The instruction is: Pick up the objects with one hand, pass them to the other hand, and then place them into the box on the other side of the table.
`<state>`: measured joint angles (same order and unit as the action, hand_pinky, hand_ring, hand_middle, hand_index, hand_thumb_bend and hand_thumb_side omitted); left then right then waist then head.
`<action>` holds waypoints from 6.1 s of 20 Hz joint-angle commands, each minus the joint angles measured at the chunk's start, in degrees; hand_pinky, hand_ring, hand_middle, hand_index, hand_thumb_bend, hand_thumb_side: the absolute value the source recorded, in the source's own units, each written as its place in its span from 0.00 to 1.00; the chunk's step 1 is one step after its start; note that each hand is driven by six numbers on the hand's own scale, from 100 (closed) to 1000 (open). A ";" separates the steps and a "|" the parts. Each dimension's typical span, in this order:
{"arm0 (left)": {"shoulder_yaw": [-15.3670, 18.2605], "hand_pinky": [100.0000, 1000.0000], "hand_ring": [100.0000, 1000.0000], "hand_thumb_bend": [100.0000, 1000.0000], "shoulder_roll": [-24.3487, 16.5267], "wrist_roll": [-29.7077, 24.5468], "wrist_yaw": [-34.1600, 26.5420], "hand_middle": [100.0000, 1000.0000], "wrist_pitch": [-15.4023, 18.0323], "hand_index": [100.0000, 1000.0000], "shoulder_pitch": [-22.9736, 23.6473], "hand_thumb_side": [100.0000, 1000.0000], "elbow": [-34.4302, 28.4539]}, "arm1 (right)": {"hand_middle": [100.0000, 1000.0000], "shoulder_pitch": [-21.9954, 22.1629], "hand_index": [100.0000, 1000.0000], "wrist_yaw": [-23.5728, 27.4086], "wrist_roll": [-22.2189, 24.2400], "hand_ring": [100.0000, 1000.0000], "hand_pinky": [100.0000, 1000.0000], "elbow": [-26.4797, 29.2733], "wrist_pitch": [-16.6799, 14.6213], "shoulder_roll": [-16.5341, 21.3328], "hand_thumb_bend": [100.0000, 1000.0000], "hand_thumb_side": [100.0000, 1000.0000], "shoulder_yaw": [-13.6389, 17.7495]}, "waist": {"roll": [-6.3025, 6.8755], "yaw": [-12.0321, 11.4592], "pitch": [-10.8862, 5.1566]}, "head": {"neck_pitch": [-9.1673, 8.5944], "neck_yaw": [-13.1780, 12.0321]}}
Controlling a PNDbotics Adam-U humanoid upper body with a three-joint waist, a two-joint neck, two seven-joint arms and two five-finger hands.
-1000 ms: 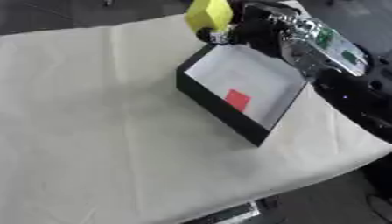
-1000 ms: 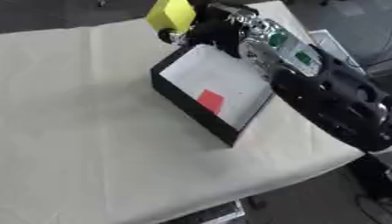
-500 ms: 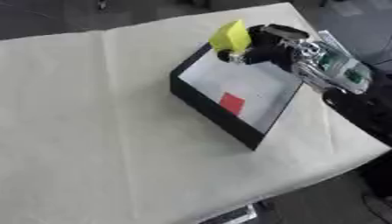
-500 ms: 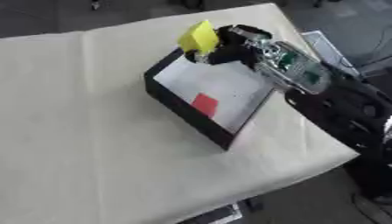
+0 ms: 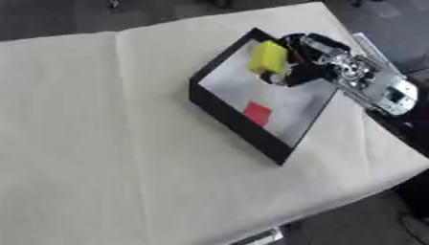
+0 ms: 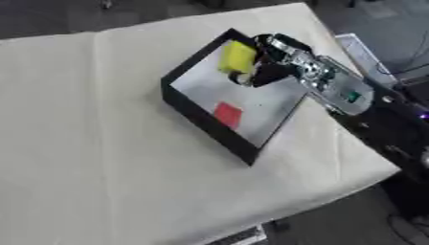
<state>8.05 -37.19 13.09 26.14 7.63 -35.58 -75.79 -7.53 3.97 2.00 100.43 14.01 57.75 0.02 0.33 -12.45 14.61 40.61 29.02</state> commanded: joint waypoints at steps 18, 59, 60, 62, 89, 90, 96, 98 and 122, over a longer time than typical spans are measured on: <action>0.75 0.80 0.72 0.23 -9.23 -4.43 -3.52 0.69 -1.95 0.83 -3.61 0.40 5.92 | 1.00 0.07 1.00 15.62 -13.45 1.00 1.00 13.93 -11.47 -1.71 0.00 0.02 8.85 | 1.20 -0.37 -0.57 | 0.10 -13.10; -18.00 0.90 0.84 0.73 -4.85 -61.30 0.50 0.73 20.35 0.83 -25.77 0.38 42.47 | 0.99 -5.27 1.00 16.68 -11.29 1.00 1.00 14.16 -9.50 -11.74 0.09 0.00 1.66 | 2.21 -2.51 -1.12 | 2.12 -16.96; -18.41 0.90 0.84 0.73 -4.80 -61.91 -0.06 0.73 20.28 0.83 -25.64 0.38 41.85 | 0.99 -5.25 1.00 16.68 -11.25 1.00 1.00 14.16 -9.43 -11.80 0.09 0.00 1.62 | 2.23 -2.50 -1.12 | 2.13 -16.96; -19.45 0.90 0.84 0.74 -4.43 -62.76 -0.64 0.74 19.93 0.83 -25.40 0.38 40.83 | 0.99 -5.20 1.00 16.71 -11.26 1.00 1.00 14.16 -9.23 -11.97 0.09 0.00 1.57 | 2.30 -2.47 -1.13 | 2.17 -16.96; -28.65 0.89 0.82 0.76 -3.53 -48.91 -2.86 0.72 1.93 0.85 -21.91 0.34 24.78 | 0.98 -4.86 1.00 16.85 -11.49 1.00 1.00 14.16 -9.05 -12.34 0.09 0.00 1.36 | 2.49 -2.12 -1.28 | 2.36 -22.86; -28.94 0.89 0.82 0.76 -3.86 -48.97 -3.24 0.72 1.32 0.84 -21.63 0.34 24.05 | 0.98 -4.81 1.00 16.81 -11.51 1.00 1.00 14.16 -9.01 -12.34 0.09 0.00 1.35 | 2.54 -2.10 -1.27 | 2.41 -22.67; -31.39 0.89 0.81 0.80 -5.89 -45.70 -4.06 0.71 -4.69 0.83 -18.97 0.31 17.38 | 0.99 -4.76 1.00 16.67 -11.44 1.00 1.00 14.16 -8.76 -12.28 0.09 0.00 1.13 | 2.97 -2.06 -1.23 | 2.51 -21.43; -32.33 0.89 0.82 0.81 -6.40 -43.77 -3.64 0.71 -7.09 0.83 -17.99 0.30 15.01 | 0.98 -4.68 1.00 16.61 -11.36 1.00 1.00 14.16 -8.81 -12.27 0.09 0.00 1.07 | 3.00 -1.96 -1.23 | 2.40 -20.87; -31.45 0.81 0.76 0.81 -5.52 -33.91 6.83 0.68 -11.25 0.80 -11.24 0.11 19.30 | 0.99 -4.26 1.00 16.07 -11.47 1.00 1.00 14.16 -8.48 -13.37 0.08 0.00 0.78 | 2.39 -1.40 -0.94 | 1.72 -18.95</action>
<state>-24.35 -41.75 -21.14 32.18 -4.10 -45.79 -57.28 -11.52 20.37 -9.37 113.49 5.36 43.51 0.37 2.76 -13.85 14.85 42.71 9.98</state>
